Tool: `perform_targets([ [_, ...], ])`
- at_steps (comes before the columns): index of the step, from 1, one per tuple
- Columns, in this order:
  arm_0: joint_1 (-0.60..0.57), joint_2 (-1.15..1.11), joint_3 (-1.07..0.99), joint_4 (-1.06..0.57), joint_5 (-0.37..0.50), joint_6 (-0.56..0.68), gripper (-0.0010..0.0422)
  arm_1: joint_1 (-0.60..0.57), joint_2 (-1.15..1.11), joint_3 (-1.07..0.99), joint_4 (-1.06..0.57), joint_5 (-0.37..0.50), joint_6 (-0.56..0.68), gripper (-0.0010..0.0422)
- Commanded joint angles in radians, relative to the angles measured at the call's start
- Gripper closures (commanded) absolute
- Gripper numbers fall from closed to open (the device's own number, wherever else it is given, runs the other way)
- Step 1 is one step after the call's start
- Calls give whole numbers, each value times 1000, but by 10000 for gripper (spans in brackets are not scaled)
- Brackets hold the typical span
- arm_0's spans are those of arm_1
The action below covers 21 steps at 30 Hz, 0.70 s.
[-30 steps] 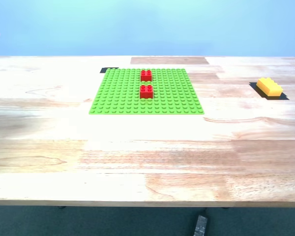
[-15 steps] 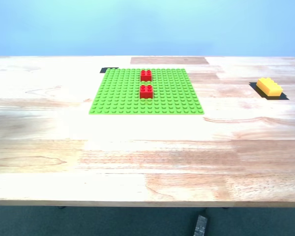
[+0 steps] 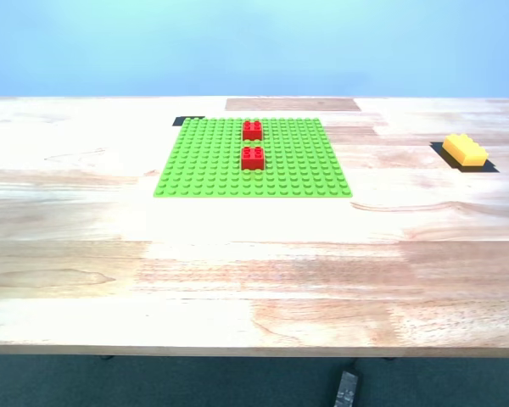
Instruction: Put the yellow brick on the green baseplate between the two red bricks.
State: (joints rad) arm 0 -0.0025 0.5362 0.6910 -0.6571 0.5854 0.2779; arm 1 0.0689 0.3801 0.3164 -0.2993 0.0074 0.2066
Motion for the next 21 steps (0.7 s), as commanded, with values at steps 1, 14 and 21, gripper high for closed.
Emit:
perform_targets([
  [1,0,67,80,-121,-3,69,412,-1,126,112,-98,0,-43,413],
  [14,0,164,100,-142,-112,88,412,-18,619,621,-517,-11,-248,398],
  [21,0,161,100,-137,-107,85,412,-20,814,789,-626,-53,-320,282],
])
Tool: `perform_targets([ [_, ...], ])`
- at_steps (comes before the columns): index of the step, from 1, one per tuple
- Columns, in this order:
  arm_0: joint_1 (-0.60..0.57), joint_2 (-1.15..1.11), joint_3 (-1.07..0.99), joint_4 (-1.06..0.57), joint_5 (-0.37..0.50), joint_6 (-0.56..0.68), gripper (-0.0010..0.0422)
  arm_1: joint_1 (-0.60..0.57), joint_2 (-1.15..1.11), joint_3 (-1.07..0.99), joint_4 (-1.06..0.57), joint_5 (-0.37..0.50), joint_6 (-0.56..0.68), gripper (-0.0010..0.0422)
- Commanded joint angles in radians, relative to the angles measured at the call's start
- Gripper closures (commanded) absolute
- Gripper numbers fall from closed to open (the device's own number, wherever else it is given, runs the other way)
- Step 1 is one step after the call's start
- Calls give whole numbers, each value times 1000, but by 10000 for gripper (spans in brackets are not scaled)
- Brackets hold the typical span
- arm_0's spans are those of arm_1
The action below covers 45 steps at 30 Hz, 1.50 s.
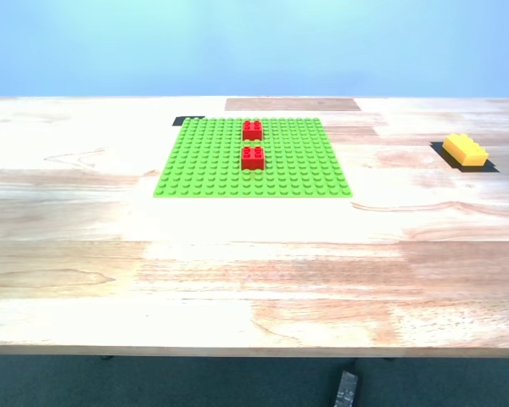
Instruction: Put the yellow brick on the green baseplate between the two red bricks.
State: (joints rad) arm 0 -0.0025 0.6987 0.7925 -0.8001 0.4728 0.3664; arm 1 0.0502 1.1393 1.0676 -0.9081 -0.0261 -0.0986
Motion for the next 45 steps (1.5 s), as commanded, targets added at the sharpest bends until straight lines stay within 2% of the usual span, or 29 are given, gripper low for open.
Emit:
perform_targets([
  [1,0,-3,-1,4,7,-3,412,-2,78,50,-19,-34,-19,262],
  [4,0,-6,-1,-5,6,-3,412,-14,146,74,-10,-46,-11,210],
  [7,0,-10,-1,-1,6,-3,412,-43,221,83,-6,-46,-10,185],
  [14,0,-13,-1,-10,6,-3,412,-99,375,84,2,-77,-37,185],
  [24,0,-13,-1,0,5,-1,412,-70,548,84,71,-77,-37,185],
  [45,0,-14,-1,-8,6,0,412,-37,708,75,192,-70,-35,185],
])
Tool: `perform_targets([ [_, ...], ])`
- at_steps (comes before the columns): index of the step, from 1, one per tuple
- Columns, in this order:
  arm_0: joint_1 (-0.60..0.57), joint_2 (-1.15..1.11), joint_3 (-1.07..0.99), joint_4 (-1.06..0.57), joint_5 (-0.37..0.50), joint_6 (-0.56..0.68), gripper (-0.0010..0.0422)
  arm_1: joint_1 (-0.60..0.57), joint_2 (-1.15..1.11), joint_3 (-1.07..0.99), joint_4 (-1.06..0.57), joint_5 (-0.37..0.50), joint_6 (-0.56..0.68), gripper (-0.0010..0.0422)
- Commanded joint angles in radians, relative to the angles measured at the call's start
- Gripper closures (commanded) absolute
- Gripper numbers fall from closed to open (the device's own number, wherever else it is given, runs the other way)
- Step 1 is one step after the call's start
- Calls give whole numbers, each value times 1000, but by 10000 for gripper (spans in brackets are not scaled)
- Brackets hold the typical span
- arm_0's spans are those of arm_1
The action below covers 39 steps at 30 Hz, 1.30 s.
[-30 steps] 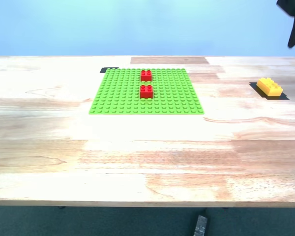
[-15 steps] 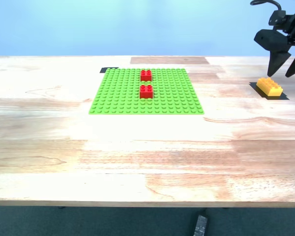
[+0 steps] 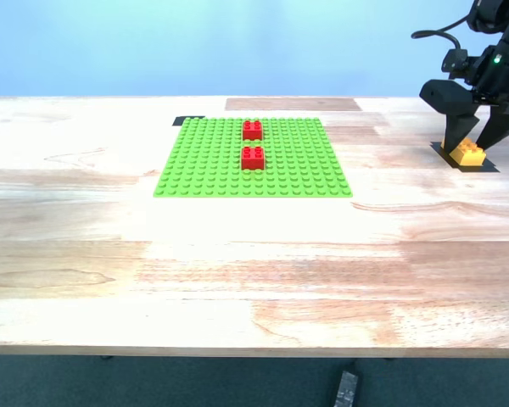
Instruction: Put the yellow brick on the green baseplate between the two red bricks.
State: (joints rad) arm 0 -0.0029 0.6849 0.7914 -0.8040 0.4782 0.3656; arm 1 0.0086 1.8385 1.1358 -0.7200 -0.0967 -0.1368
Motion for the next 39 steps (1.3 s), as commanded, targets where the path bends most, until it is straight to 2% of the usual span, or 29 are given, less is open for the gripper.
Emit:
perform_targets([
  [1,0,-1,0,-5,0,1,413,3,14,8,6,2,6,187],
  [4,0,-1,0,-1,0,1,413,3,21,7,14,22,13,204],
  [7,0,-2,0,-4,0,1,412,3,10,1,31,29,9,245],
  [15,0,-3,0,-6,1,0,413,3,-4,0,47,21,0,415],
  [20,0,-6,0,-5,1,0,412,4,-6,2,41,13,-7,386],
  [24,0,-8,0,-5,0,0,413,11,-50,25,15,-67,-42,383],
  [27,0,-8,0,-5,0,-2,412,41,-107,58,-17,-92,-99,383],
  [32,0,-8,0,3,0,-2,413,161,-173,139,-80,-91,-230,383],
  [39,0,-8,0,2,0,-3,413,385,-143,262,-103,-87,-330,383],
])
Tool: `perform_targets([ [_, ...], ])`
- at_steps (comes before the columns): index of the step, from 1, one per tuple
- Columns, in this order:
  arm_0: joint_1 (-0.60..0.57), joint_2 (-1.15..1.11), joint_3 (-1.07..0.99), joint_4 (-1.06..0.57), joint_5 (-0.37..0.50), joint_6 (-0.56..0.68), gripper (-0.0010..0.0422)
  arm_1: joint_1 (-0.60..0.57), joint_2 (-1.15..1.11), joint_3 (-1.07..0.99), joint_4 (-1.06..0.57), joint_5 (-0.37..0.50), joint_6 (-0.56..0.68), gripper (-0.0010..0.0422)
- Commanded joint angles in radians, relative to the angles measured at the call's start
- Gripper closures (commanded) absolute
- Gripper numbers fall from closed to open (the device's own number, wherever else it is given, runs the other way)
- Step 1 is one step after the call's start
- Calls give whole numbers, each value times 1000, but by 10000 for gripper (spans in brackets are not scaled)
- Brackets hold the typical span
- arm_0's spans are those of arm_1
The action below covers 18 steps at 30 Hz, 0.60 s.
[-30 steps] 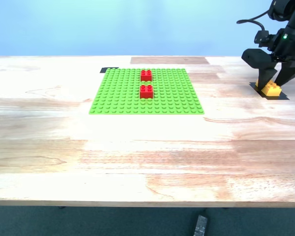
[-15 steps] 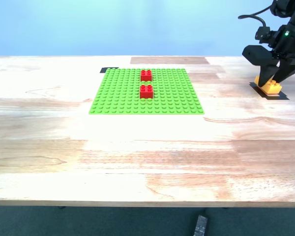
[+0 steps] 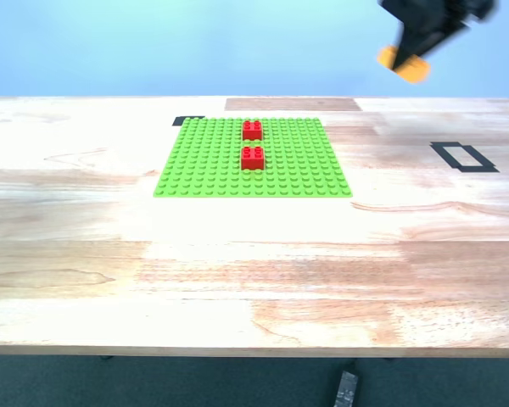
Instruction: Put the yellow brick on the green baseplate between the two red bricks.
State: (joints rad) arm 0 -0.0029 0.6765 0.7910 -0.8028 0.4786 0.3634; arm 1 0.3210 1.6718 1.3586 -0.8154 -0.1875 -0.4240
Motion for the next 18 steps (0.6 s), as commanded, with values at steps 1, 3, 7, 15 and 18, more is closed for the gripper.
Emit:
perform_targets([
  [1,0,0,0,1,0,0,412,106,36,59,-19,4,-68,383],
  [3,0,0,0,1,0,0,413,168,67,99,-39,13,-115,383],
  [7,0,0,0,1,0,-1,412,271,138,177,-66,20,-201,383],
  [15,0,-3,0,-6,0,-9,413,383,291,348,-139,16,-313,383],
  [18,0,-6,0,-6,0,-9,412,402,375,434,-208,49,-351,383],
])
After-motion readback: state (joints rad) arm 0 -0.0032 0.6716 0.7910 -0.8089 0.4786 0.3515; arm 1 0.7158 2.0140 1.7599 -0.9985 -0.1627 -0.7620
